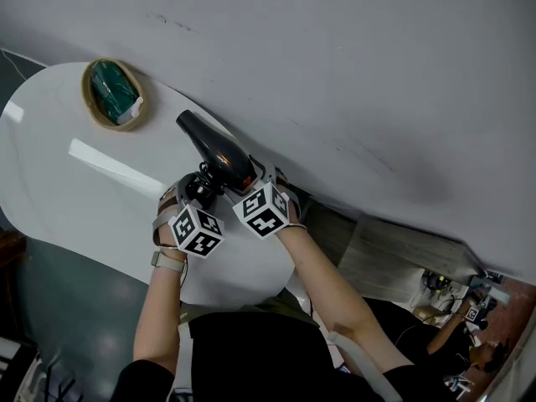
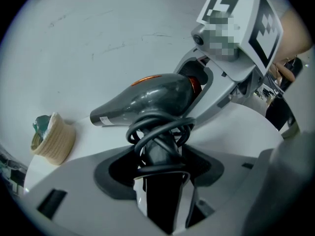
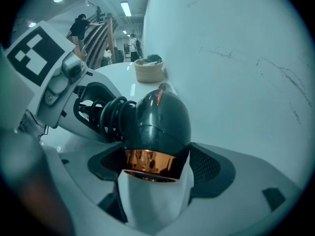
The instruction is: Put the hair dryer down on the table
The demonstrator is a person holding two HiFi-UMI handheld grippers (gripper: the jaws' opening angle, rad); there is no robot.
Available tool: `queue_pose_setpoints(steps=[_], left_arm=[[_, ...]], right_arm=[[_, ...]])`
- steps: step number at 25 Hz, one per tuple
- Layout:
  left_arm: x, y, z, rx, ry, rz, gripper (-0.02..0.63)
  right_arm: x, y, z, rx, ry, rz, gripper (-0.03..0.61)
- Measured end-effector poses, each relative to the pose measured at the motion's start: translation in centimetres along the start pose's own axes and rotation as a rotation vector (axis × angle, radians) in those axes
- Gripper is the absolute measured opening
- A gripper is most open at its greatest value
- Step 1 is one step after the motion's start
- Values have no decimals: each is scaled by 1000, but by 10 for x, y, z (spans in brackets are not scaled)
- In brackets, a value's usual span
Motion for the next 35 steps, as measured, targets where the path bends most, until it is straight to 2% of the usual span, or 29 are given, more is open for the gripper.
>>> queue_pose_setpoints(steps=[12, 16, 23, 28, 32, 33, 35], left_arm=[[4, -3, -1, -18, 19, -14, 314], [5, -10, -4, -16, -7, -12, 324], [9, -31, -4, -26, 20, -10, 322], [2, -55, -2, -46, 18, 47, 321], [-10, -79, 2, -47, -1, 123, 299], [-14, -85, 3, -45, -7, 144, 288], [-20, -99, 4, -43, -12, 190, 264]], right_arm=[[5, -11, 0, 46, -6, 7, 388], [3, -20, 1, 64, 26, 19, 388], [-8, -41, -10, 111, 56, 52, 387], [-18, -64, -24, 147, 116, 92, 387], [-26, -84, -37, 175, 164, 148, 380], [-29, -90, -40, 189, 173, 163, 365], [-36, -103, -45, 233, 183, 199, 277]])
Point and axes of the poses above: the fingertips, and each gripper's own axes: y forward along the fingers, z to its right, x out of its underside, the point moved 3 cm from there along -y, backward along the fingers, and after that the axes turned 14 degrees about z, right-handed, at the moved point
